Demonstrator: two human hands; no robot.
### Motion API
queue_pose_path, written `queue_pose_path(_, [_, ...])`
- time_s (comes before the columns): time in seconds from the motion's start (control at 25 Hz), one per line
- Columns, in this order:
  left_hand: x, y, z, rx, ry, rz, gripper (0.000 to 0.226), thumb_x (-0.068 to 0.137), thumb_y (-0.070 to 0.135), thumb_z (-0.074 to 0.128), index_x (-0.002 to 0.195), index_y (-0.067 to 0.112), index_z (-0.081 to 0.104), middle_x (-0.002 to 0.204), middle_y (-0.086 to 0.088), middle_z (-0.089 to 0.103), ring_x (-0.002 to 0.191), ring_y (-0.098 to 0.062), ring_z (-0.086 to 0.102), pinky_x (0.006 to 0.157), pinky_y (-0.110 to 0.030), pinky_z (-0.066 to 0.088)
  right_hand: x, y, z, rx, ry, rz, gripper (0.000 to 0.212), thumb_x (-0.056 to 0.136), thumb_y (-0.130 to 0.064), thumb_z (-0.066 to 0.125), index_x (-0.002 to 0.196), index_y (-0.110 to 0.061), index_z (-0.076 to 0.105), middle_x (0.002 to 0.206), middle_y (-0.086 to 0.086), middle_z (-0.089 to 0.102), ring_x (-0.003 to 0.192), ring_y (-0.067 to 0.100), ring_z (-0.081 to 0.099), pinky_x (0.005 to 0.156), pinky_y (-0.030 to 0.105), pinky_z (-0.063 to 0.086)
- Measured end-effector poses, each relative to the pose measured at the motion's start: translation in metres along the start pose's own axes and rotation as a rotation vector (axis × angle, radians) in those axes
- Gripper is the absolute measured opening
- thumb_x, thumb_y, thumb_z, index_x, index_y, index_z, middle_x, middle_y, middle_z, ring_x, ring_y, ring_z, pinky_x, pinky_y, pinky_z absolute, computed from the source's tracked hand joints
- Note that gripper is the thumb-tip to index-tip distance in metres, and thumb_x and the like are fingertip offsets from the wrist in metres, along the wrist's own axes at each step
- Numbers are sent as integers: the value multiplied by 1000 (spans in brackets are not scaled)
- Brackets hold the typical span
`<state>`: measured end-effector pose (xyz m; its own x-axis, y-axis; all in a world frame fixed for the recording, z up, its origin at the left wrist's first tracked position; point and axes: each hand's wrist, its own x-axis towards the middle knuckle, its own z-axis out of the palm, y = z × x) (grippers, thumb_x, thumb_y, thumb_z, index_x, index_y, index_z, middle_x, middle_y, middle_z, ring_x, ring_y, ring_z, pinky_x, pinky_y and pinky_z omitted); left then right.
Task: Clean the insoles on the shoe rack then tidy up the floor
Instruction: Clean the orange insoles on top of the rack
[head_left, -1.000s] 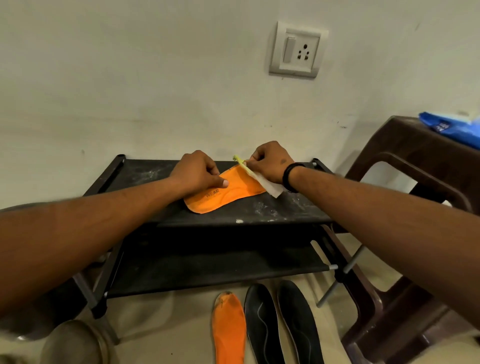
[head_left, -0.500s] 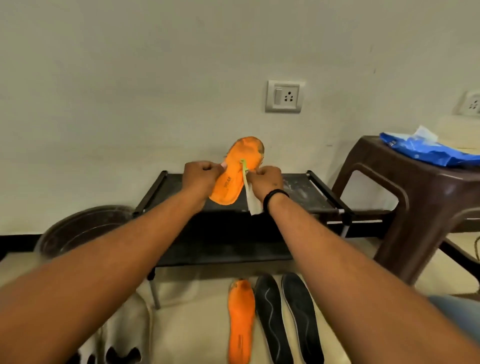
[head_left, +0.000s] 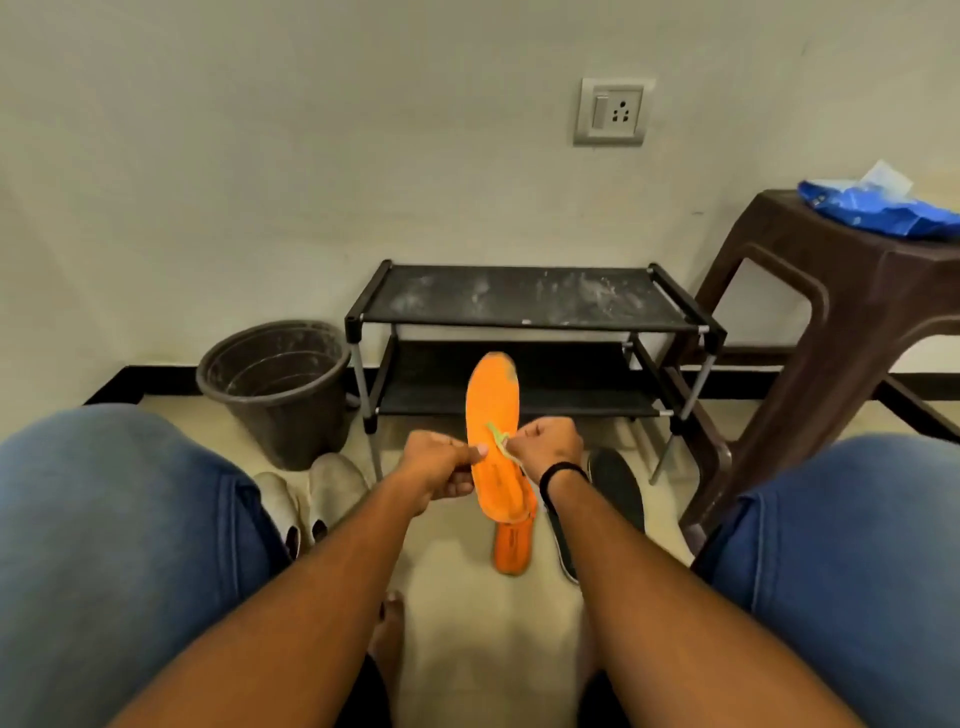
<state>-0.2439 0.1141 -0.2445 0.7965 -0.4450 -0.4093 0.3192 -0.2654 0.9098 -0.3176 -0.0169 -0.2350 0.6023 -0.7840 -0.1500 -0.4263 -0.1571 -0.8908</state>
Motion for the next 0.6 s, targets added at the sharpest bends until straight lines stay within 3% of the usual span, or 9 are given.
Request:
queue_pose_path(0.08, [2, -33, -4, 142, 40, -107, 26, 84, 9, 80, 70, 4, 59, 62, -15, 61, 47, -21, 57, 48, -28, 55, -8, 29, 14, -284, -142, 13, 14, 81, -11, 73, 72, -16, 62, 77, 2, 65, 77, 20, 63, 68, 27, 54])
queue_pose_path(0.16, [8, -58, -7, 197, 83, -150, 31, 83, 5, 80, 62, 2, 56, 59, -13, 56, 49, -23, 57, 47, -30, 54, -11, 53, 29, -451, -256, 35, 9, 86, -11, 68, 92, -12, 61, 94, 8, 63, 92, 23, 62, 85, 32, 55])
queue_pose_path(0.28, [18, -77, -8, 232, 87, -207, 18, 84, 1, 78, 74, -7, 65, 69, -16, 59, 56, -24, 60, 44, -28, 51, -7, 72, 42, -449, -319, 99, 26, 91, -10, 64, 116, -8, 60, 99, 8, 58, 93, 23, 57, 82, 28, 47])
queue_pose_path(0.4, [33, -85, -8, 242, 121, -249, 13, 88, 2, 72, 98, -6, 68, 89, -21, 65, 71, -28, 64, 53, -34, 55, 2, 79, 51, -430, -331, 71, 14, 91, -4, 60, 104, -8, 62, 91, 5, 56, 87, 20, 54, 79, 27, 47])
queue_pose_path(0.48, [46, -94, -7, 244, 147, -278, 14, 90, 3, 69, 102, -3, 67, 99, -21, 66, 81, -30, 65, 59, -36, 56, 6, 83, 60, -455, -312, 43, 8, 91, -5, 60, 87, -12, 58, 85, 6, 57, 86, 22, 55, 81, 32, 50])
queue_pose_path(0.6, [63, -115, -4, 238, 183, -343, 12, 88, 7, 71, 99, 1, 71, 95, -15, 67, 80, -27, 63, 60, -32, 53, 18, 98, 78, -406, -244, 93, 9, 91, -6, 57, 87, -10, 64, 93, 10, 66, 92, 27, 62, 86, 35, 54])
